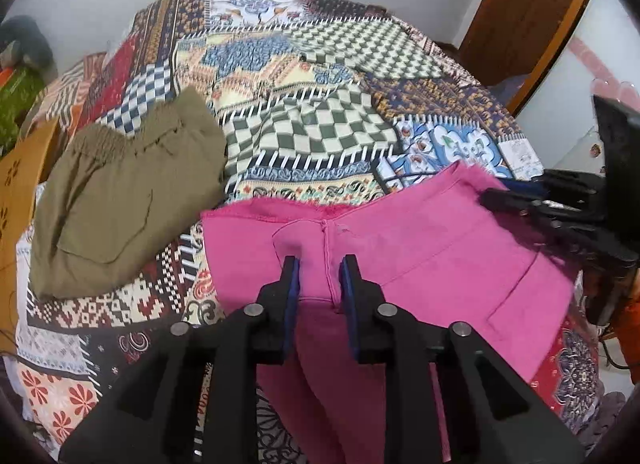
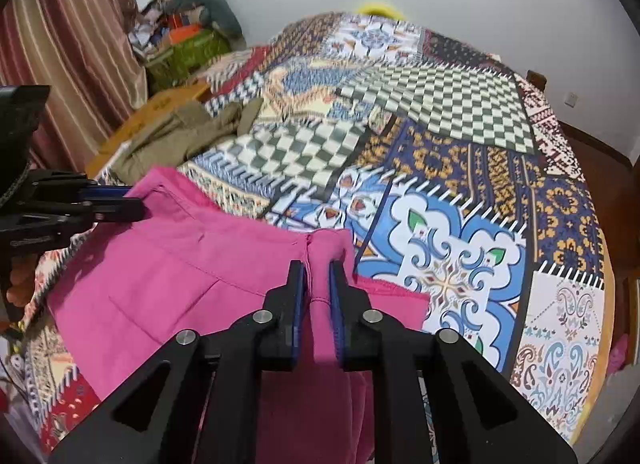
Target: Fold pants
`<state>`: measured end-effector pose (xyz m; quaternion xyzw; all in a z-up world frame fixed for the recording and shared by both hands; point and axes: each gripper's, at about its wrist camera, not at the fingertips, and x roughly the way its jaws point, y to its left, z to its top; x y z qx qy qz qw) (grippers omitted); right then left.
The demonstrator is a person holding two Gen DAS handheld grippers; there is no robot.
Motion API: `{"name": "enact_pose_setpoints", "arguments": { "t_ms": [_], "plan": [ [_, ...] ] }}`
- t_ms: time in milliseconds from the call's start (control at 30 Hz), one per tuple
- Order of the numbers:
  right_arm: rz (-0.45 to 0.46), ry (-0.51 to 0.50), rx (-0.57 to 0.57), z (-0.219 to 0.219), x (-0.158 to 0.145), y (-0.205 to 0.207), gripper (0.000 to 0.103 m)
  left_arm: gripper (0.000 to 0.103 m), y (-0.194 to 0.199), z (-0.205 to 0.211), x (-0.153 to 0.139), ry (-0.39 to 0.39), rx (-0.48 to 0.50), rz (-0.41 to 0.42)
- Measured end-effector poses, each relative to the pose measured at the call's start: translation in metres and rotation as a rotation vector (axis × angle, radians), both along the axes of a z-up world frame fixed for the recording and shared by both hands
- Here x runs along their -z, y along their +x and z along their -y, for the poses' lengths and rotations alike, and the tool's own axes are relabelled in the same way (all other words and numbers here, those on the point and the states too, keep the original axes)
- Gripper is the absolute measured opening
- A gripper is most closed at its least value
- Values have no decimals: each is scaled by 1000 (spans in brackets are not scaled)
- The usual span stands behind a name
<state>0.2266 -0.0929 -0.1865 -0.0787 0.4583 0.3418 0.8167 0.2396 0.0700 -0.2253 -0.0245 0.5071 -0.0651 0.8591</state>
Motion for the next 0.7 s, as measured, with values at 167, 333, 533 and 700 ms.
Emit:
{"name": "enact_pose_setpoints", "arguments": {
  "t_ms": [167,333,533,700],
  "plan": [
    [-29,12,26,12,-12,2,21,26,-7,-3,-20,17,3,34],
    [29,41,28,23,-40,-12,23,26,-19,-13,-56,6,-39,113],
    [41,72,-24,19,-50,-42,37,26,-44,12,-66,-60,24,114],
    [-28,24,-61,7,-23,-58,37,26,-61,44,-35,-27,95,22]
  ]
}}
